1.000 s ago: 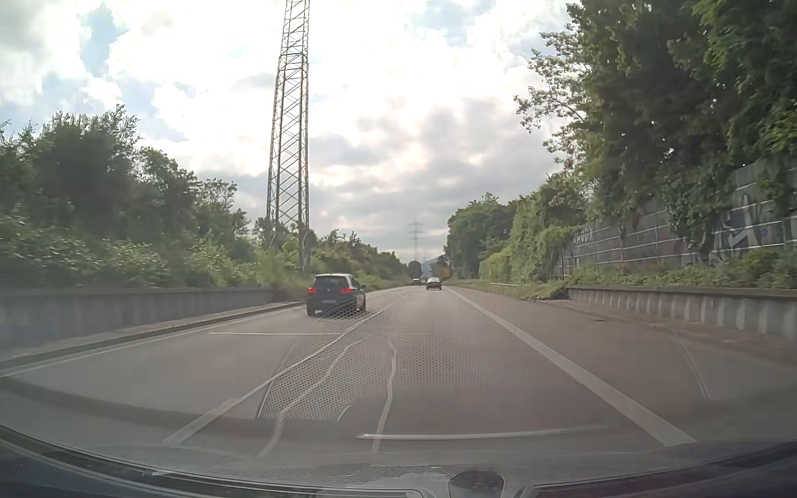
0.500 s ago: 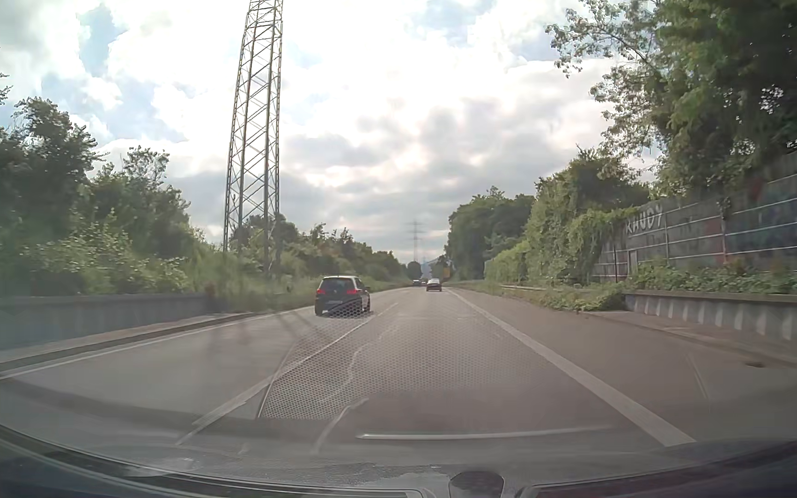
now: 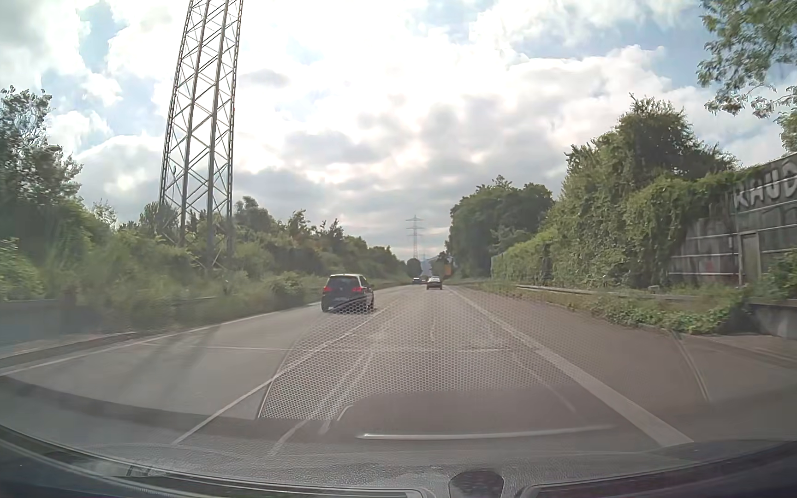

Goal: Follow the waypoints while adhering to traffic rules and regulations

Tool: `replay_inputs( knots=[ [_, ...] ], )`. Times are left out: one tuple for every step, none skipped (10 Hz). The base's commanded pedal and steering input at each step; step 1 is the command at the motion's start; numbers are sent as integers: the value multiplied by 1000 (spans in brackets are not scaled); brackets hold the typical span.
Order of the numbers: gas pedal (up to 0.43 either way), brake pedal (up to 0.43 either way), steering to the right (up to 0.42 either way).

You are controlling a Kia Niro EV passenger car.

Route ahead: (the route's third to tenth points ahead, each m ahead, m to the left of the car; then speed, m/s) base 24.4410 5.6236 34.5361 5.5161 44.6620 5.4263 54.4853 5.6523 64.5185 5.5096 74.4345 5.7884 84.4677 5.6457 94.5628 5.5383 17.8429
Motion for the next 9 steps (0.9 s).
replay_inputs(
  knots=[
    [189, 0, -1],
    [189, 0, -1],
    [189, 0, -1],
    [189, 0, -1],
    [189, 0, -1],
    [189, 0, -1],
    [189, 0, -1],
    [189, 0, -1],
    [189, 0, 0]
  ],
)
